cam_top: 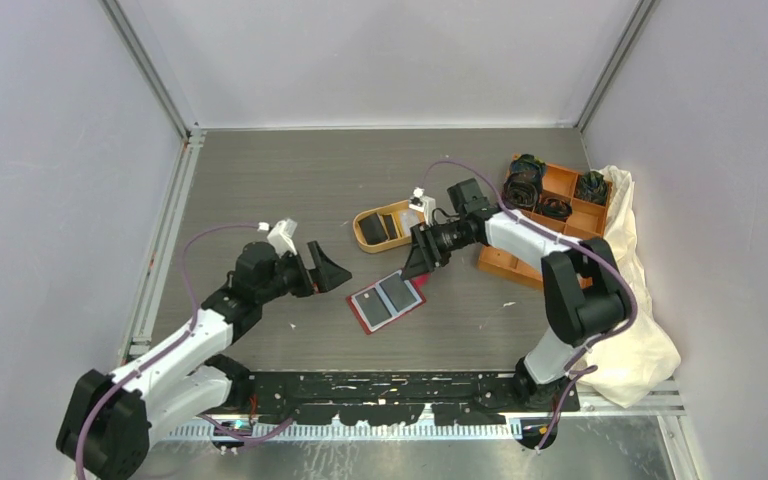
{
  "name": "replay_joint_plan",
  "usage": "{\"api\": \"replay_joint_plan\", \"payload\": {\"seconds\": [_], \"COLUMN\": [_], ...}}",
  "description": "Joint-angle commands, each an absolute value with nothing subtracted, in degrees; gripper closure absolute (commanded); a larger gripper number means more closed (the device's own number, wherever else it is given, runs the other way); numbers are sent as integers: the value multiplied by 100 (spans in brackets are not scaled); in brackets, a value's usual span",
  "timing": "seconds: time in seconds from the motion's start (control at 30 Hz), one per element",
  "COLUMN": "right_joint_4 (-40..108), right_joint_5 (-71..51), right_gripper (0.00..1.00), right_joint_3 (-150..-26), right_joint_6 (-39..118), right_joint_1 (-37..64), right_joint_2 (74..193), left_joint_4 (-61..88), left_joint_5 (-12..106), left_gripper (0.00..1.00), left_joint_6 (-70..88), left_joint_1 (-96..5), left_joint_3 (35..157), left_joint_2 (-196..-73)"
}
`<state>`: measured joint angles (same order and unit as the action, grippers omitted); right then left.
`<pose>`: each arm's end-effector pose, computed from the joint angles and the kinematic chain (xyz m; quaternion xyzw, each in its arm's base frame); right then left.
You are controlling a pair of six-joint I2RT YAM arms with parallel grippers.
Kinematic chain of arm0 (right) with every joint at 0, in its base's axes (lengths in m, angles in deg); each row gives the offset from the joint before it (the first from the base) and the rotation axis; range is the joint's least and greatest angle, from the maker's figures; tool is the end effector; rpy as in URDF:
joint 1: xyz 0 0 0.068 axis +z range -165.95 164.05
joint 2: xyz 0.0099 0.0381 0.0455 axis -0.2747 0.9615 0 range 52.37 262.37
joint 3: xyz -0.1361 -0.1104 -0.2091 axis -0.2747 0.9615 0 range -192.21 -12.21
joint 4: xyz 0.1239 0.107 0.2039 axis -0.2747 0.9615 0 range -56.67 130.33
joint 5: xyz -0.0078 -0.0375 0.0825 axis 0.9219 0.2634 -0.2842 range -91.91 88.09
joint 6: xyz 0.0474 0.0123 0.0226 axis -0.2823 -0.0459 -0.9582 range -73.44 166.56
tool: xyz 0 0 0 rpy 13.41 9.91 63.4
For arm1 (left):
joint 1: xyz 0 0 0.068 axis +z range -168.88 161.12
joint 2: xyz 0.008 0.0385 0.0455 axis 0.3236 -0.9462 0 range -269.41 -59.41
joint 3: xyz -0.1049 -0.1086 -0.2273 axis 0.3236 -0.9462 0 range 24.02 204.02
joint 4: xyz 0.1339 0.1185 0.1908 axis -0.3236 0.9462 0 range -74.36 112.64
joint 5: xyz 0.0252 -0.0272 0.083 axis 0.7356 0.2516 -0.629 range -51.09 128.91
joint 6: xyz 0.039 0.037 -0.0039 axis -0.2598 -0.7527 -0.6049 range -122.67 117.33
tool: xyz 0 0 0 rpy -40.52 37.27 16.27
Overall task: Put the credit cards into the card holder
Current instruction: Turn over the card slot in the card holder.
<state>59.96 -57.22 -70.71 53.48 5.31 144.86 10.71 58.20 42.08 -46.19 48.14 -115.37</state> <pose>0.2824 0.1413 0.2079 -0.3227 0.8024 0.4734 0.1668 0.1794 -0.1059 0.2053 -0.0407 0.8438 -0.4188 0.3331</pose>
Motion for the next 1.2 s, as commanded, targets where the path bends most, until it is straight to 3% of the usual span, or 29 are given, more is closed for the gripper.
{"api": "replay_joint_plan", "payload": {"seconds": [0.0,0.3,0.73,1.17], "right_joint_4": [6213,6716,6987,7100], "right_joint_5": [-5468,-4975,-4475,-5050], "right_gripper": [44,45,47,47], "right_joint_3": [-7337,-7714,-7988,-8067], "right_joint_6": [5023,5280,5324,5329], "right_joint_1": [549,833,944,978], "right_joint_2": [14887,15609,16059,16213], "left_joint_4": [1156,497,87,-64], "left_joint_5": [5241,5622,6070,6291], "left_gripper": [0,15,41,51], "left_joint_6": [4225,4810,5344,5445], "left_joint_1": [-4455,-4437,-4440,-4489], "left_joint_3": [4516,3674,3294,3308], "left_joint_2": [-10799,-9898,-10210,-11003]}}
